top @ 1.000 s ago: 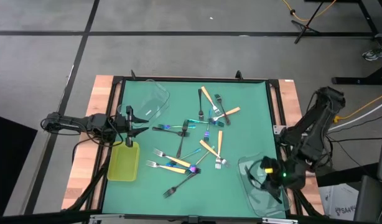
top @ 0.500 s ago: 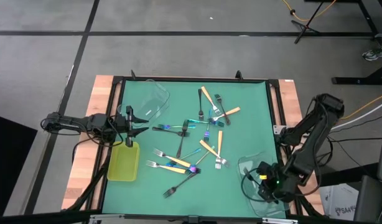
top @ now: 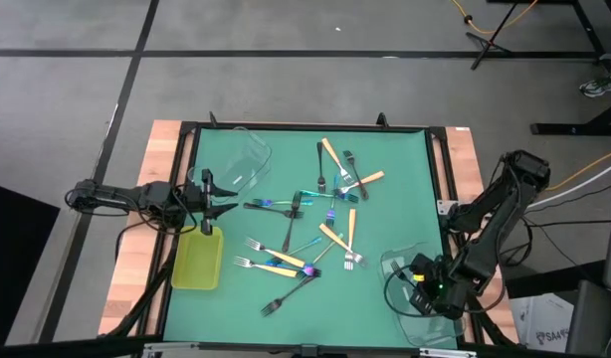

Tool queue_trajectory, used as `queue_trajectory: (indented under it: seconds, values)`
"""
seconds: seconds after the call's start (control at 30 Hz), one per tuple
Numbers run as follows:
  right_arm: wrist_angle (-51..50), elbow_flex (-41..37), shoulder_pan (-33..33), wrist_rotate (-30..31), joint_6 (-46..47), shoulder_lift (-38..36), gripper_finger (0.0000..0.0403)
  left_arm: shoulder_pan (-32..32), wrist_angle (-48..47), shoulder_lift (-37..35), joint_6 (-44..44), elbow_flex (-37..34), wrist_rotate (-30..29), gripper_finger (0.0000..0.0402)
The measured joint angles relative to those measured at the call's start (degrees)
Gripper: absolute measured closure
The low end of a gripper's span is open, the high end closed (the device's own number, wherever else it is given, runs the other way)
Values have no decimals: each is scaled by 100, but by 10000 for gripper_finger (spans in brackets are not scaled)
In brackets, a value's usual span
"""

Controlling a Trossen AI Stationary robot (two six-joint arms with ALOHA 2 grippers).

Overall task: Sort silverware by color (type)
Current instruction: Put the black fork in the bottom transparent bin

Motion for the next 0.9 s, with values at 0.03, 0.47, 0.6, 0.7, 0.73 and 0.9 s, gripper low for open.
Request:
queue_trajectory:
  seconds: [0.03,0.47,0.6,0.7,0.73,0.9]
  values:
    - [19,-48,0,1,0,0,402,0,0,1,0,0,0,269]
    - [798,-598,0,4,-17,0,402,-2,0,2,-2,1,0,269]
    - [1050,-769,0,7,-23,-5,402,0,0,1,0,0,0,269]
    - [1063,-790,0,3,-22,-13,402,-2,0,1,0,-1,0,269]
    - [1059,-790,0,1,-22,-13,402,-2,2,2,-2,1,0,269]
    - [1057,-792,0,-1,-20,-13,402,0,0,0,0,-1,-7,269]
